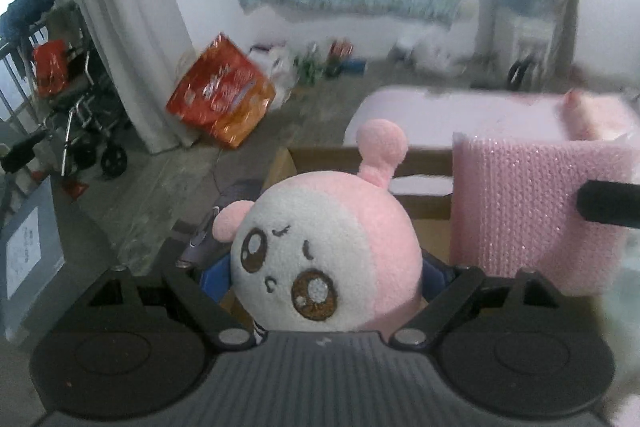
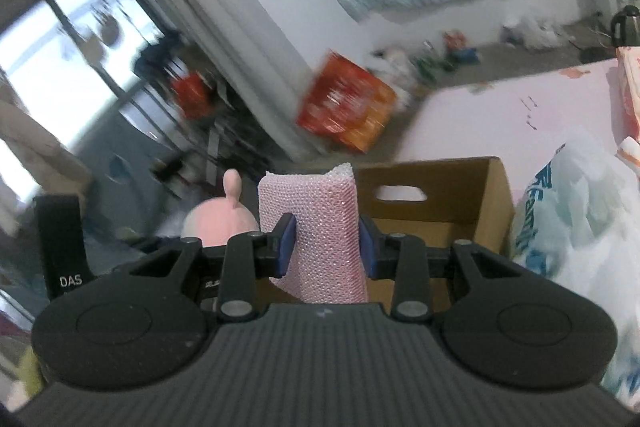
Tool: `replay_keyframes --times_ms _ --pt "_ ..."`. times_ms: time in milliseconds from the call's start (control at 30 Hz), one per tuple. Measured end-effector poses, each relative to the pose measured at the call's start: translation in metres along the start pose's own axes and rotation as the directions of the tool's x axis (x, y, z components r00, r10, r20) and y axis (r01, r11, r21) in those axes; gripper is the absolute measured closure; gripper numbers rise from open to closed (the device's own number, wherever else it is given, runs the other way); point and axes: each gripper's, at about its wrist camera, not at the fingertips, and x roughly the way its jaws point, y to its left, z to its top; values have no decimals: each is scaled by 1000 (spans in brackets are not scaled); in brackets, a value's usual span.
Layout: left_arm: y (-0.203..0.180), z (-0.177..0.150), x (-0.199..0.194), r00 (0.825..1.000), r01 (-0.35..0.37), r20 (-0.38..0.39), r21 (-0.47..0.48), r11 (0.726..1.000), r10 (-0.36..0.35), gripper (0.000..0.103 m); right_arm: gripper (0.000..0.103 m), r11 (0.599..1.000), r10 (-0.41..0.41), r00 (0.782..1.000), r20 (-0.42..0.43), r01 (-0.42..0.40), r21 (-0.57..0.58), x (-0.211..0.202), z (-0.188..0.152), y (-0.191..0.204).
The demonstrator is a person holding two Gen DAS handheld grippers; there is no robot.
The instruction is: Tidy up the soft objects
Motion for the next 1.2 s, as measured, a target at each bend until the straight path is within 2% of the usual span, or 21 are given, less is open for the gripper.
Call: replay_keyframes --times_ms 167,333,500,867,1133,1200 --pt "-7 14 68 996 -55 -76 26 998 56 13 71 988 -126 984 -124 113 -106 71 5 1" --pt "-19 13 86 993 -99 -54 98 990 105 12 71 971 -192 962 -193 158 -177 124 11 9" --pt "-30 13 99 990 -127 -48 155 980 136 9 71 972 -198 954 -225 161 -170 157 15 9" --pt "-21 16 99 994 -94 -47 74 993 97 6 71 965 -232 937 -260 188 -183 177 9 -9" --pt "-7 21 70 998 -68 -10 32 997 69 7 70 958 -262 917 -302 208 -197 196 18 -18" --pt "-6 23 66 996 -87 1 35 996 87 6 71 959 -261 915 -307 209 -192 197 19 -20"
